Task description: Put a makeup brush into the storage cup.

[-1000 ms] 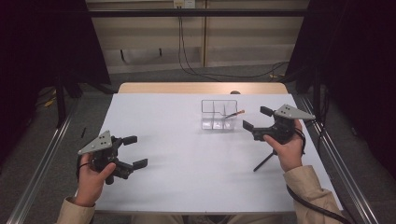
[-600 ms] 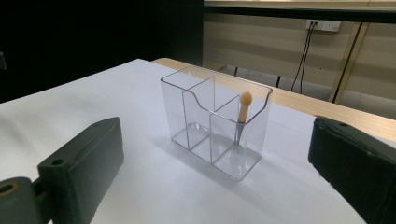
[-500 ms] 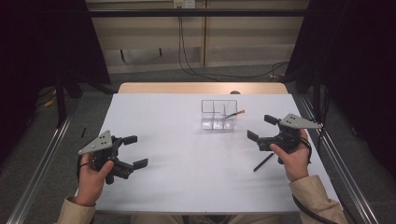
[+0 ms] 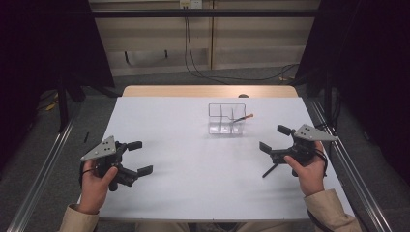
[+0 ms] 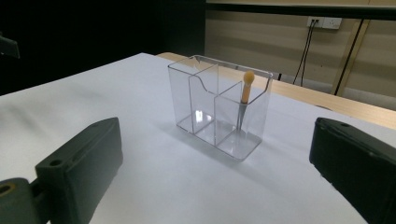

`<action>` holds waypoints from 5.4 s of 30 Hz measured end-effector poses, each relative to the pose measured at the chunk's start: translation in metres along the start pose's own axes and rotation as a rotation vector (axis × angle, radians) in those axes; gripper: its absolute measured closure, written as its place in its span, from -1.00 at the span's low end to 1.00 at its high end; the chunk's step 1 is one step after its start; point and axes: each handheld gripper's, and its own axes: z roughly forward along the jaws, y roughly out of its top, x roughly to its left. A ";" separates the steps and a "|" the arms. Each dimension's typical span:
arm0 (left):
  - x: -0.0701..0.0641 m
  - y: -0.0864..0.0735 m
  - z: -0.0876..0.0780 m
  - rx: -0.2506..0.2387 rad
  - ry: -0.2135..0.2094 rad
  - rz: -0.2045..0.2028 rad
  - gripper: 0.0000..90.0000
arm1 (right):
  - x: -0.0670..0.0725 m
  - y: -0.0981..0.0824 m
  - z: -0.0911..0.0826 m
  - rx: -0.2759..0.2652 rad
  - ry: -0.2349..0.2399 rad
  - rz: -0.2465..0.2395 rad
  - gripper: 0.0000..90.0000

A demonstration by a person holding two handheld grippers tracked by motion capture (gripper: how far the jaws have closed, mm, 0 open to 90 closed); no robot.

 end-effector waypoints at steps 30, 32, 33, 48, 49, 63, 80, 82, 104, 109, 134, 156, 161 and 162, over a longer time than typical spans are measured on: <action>0.000 -0.006 -0.013 -0.028 0.042 0.007 -1.00 | -0.001 -0.024 -0.035 0.026 -0.007 0.000 -0.95; 0.000 -0.007 -0.014 -0.030 0.043 0.004 -1.00 | -0.001 -0.026 -0.037 0.032 -0.014 0.000 -0.95; 0.000 -0.007 -0.015 -0.030 0.043 0.002 -1.00 | -0.001 -0.027 -0.037 0.037 -0.015 -0.002 -0.95; 0.002 -0.009 -0.019 -0.040 0.064 0.002 -1.00 | 0.000 -0.035 -0.051 0.041 -0.019 -0.010 -0.95; 0.002 -0.009 -0.018 -0.040 0.062 0.003 -1.00 | 0.000 -0.035 -0.051 0.043 -0.020 -0.013 -0.95; 0.006 -0.010 -0.010 -0.034 0.044 0.010 -1.00 | -0.003 -0.034 -0.053 0.036 -0.040 0.004 -0.95; 0.009 -0.008 0.000 -0.030 0.016 0.012 -1.00 | -0.017 -0.031 -0.048 0.071 -0.127 0.042 -0.95; 0.010 -0.008 0.000 -0.032 0.016 0.012 -1.00 | -0.020 -0.030 -0.047 0.070 -0.135 0.046 -0.95; 0.006 -0.005 0.004 -0.018 0.005 0.025 -1.00 | -0.032 -0.028 -0.017 0.213 -0.173 0.111 -0.95; 0.006 -0.005 0.005 -0.011 0.004 0.027 -1.00 | -0.034 -0.029 -0.013 0.236 -0.181 0.117 -0.95; 0.006 -0.004 0.009 -0.004 -0.010 0.022 -1.00 | -0.036 -0.023 0.001 0.531 -0.230 0.232 -0.78; 0.006 -0.004 0.011 0.002 -0.013 0.020 -1.00 | -0.038 -0.029 0.007 0.740 -0.289 0.336 -0.60; 0.006 -0.005 0.010 0.004 -0.010 0.016 -1.00 | -0.039 -0.031 0.007 0.753 -0.294 0.338 -0.51; 0.006 -0.005 0.009 -0.002 -0.009 0.013 -1.00 | -0.039 -0.031 0.007 0.759 -0.294 0.340 -0.50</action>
